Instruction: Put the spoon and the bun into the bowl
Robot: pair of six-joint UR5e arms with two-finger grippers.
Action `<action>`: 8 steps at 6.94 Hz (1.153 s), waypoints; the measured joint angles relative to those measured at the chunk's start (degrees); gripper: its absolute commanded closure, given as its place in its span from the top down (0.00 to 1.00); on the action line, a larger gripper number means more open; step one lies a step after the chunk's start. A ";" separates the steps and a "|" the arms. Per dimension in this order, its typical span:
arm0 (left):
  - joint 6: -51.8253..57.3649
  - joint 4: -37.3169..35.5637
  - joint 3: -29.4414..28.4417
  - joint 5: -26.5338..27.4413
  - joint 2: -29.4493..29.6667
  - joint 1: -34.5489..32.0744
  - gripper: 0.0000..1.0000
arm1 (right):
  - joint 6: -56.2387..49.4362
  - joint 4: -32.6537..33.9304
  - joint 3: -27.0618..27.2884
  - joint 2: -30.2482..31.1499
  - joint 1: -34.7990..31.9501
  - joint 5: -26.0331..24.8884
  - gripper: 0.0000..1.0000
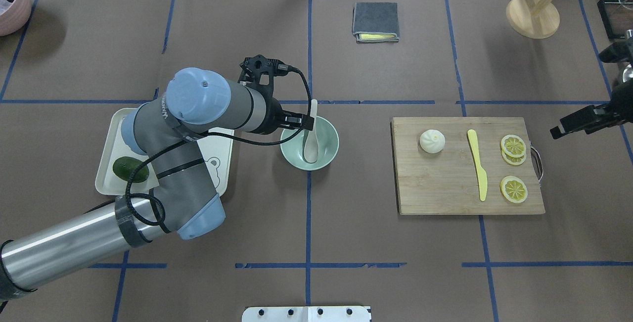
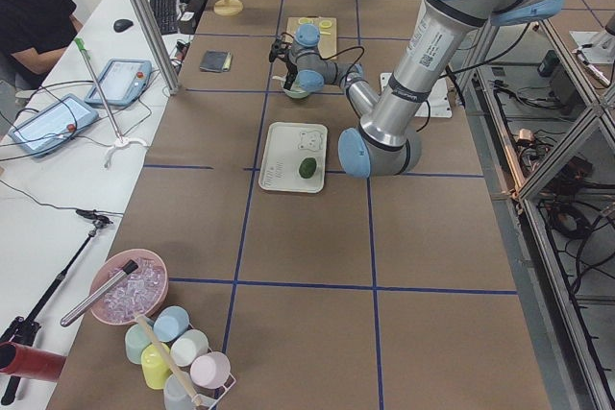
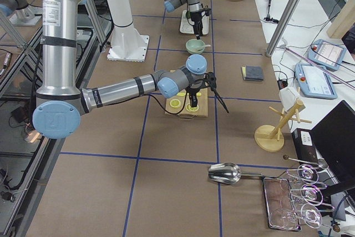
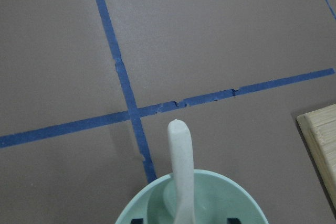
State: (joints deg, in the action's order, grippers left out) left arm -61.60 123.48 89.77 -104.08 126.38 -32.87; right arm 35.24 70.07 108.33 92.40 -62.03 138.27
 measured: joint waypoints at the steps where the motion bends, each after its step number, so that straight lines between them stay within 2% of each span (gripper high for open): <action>1: 0.91 -1.30 3.79 -0.17 -3.62 -2.18 0.82 | 11.21 -3.49 0.03 -3.04 5.79 -4.92 1.00; 2: 3.11 -2.73 7.01 -1.67 -7.11 -5.17 0.82 | 20.62 -5.03 0.00 -6.54 12.14 -11.70 1.00; 3: 5.78 -4.89 9.53 -4.95 -9.74 -8.78 0.82 | 25.64 -4.90 -0.35 -9.34 17.64 -18.45 1.00; 5: 8.67 -8.19 13.33 -9.67 -13.30 -13.91 0.82 | 28.31 0.38 -2.72 -15.09 23.00 -27.95 1.00; 7: 9.09 -8.64 14.25 -10.22 -13.98 -14.67 0.82 | 28.82 2.67 -5.41 -17.29 24.31 -31.65 1.00; 8: 9.12 -8.68 14.47 -10.25 -14.05 -14.73 0.82 | 29.04 2.77 -6.73 -17.92 24.64 -32.06 0.93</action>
State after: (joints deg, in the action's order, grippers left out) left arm -52.49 114.80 104.25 -114.34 112.32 -47.59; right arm 64.28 72.83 101.59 74.48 -37.39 106.21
